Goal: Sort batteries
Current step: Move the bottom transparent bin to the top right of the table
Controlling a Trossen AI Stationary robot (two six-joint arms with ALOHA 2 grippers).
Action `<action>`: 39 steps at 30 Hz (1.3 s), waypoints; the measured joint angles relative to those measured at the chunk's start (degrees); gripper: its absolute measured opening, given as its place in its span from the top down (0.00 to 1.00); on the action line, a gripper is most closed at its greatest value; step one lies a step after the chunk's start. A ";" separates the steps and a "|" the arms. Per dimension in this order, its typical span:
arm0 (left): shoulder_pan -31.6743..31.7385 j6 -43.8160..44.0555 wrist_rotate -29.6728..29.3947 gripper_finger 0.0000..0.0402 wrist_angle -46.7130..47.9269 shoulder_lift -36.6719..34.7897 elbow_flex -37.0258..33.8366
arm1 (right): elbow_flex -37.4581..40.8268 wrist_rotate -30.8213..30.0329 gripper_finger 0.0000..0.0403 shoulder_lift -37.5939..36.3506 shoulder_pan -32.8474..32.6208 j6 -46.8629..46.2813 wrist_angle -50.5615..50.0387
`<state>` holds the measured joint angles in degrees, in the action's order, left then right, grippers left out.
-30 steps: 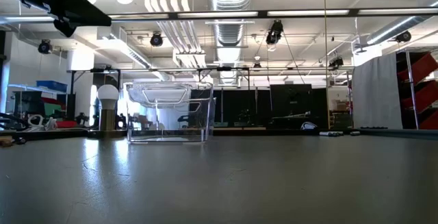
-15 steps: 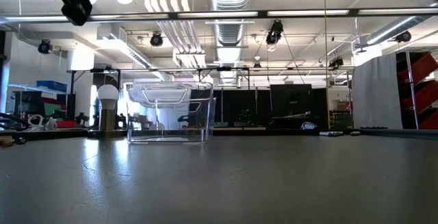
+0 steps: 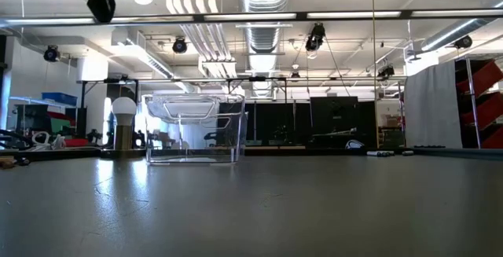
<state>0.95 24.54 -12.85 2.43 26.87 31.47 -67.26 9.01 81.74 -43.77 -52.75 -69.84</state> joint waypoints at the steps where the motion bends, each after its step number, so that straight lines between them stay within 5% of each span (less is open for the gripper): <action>1: 0.00 0.01 -0.13 0.89 0.08 0.25 0.40 | 1.12 0.00 0.55 -0.40 -0.08 0.56 0.19; 14: 0.02 0.21 2.55 0.78 22.08 8.05 15.00 | 16.60 -6.37 0.57 -1.80 -0.83 -0.57 17.70; 23: 0.00 -5.36 -2.55 0.78 24.24 18.25 26.34 | 21.35 -5.65 0.64 -1.11 -2.49 -0.86 26.82; 33: -1.60 -5.21 -5.63 0.78 29.95 25.32 34.16 | 18.47 -1.99 0.94 -0.84 -1.64 -5.80 24.58; 39: -6.31 -2.85 -4.56 0.78 36.02 26.81 40.59 | 8.46 -2.19 0.97 -1.40 1.65 -8.95 22.26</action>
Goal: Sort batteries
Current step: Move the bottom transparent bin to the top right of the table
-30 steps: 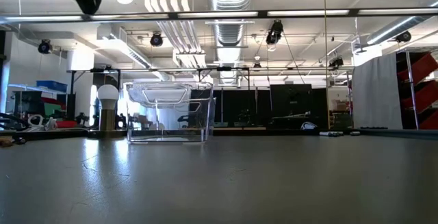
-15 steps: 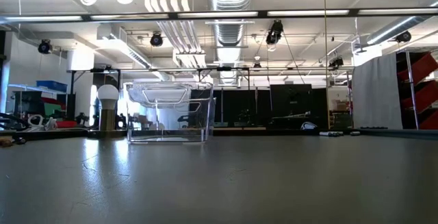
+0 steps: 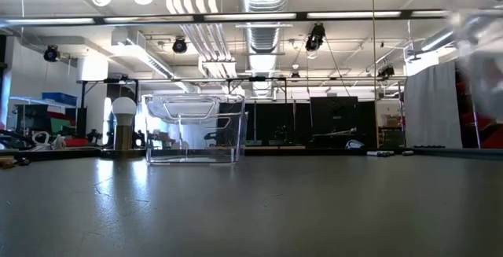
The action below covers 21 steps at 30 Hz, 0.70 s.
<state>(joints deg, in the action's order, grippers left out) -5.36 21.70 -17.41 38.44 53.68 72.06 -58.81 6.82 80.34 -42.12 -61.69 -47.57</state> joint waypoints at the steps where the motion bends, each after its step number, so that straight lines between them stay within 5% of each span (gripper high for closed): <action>1: -1.45 -0.06 0.00 0.78 -0.13 0.08 1.17 | -1.53 -0.58 0.98 0.00 1.91 -0.11 -1.54; 11: -18.10 -6.34 -2.09 0.78 -3.53 -0.59 7.53 | -8.14 -4.79 0.98 -0.21 34.32 -6.03 -6.21; 21: -33.04 -6.04 -10.78 0.78 -2.97 -1.88 5.29 | -7.54 -3.83 0.97 1.20 53.70 -2.94 -10.05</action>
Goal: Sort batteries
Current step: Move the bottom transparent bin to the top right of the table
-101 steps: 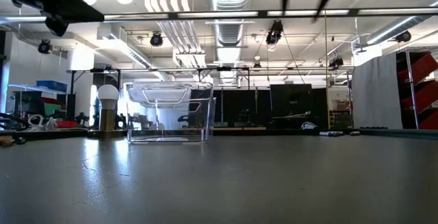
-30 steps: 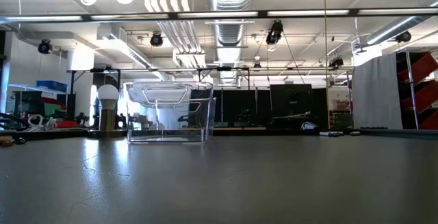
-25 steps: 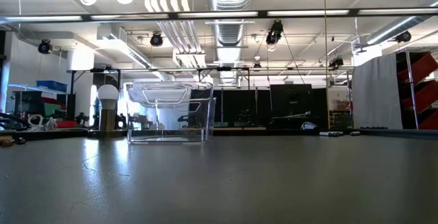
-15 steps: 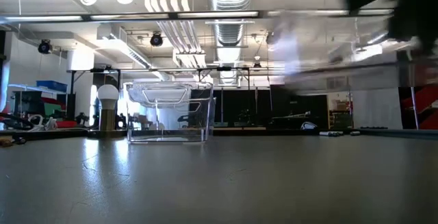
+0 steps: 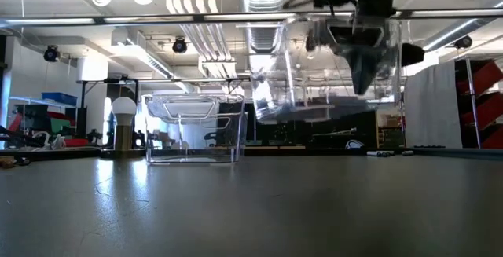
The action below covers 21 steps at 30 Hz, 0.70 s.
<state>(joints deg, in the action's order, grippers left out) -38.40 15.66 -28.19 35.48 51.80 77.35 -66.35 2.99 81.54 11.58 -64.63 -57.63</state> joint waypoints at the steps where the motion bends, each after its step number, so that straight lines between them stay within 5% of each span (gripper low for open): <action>1: -0.71 0.00 -0.49 0.78 0.09 -0.05 -0.03 | 0.18 0.54 0.97 0.04 1.04 0.29 0.43; 9: -1.57 -1.53 -1.98 0.78 2.43 -1.27 -0.12 | 4.77 -0.42 0.97 0.21 7.31 -2.80 1.90; 21: -1.55 -8.62 -1.97 0.78 1.73 -5.51 -0.14 | 11.01 -5.05 0.97 2.00 7.95 -9.77 10.83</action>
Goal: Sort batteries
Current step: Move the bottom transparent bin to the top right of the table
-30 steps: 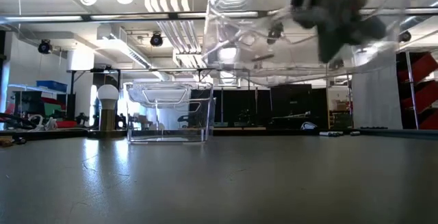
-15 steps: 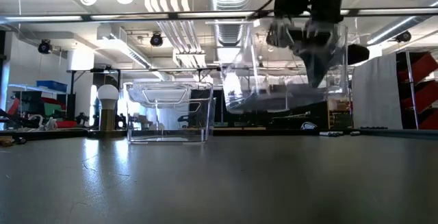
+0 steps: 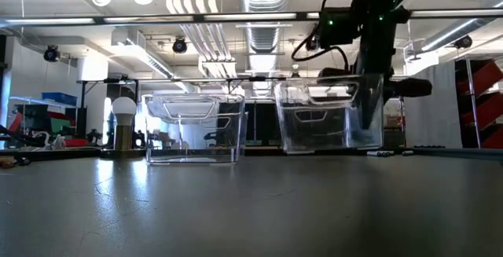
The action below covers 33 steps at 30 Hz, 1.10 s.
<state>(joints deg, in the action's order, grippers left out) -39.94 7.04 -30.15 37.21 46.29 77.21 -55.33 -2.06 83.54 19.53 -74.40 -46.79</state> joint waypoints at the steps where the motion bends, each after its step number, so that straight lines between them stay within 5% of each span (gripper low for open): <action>1: 0.00 -0.11 0.02 0.78 -0.49 -0.14 0.01 | 0.00 -0.49 0.97 0.35 0.02 -0.15 -0.39; 9: 0.00 0.45 0.76 0.78 -0.98 -1.08 0.00 | -0.15 -3.12 0.95 3.28 0.02 1.95 -0.65; 23: 0.00 -0.56 0.70 0.78 -0.98 -1.03 0.00 | -1.73 -6.67 0.76 5.82 1.52 8.91 -0.99; 33: 0.02 -0.60 -2.23 0.78 -1.16 -0.69 0.02 | -1.73 -7.14 0.81 6.19 4.58 15.96 -0.68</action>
<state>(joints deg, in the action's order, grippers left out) -39.92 6.44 -32.38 36.05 45.60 77.23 -57.06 -9.20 89.73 24.11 -58.43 -47.47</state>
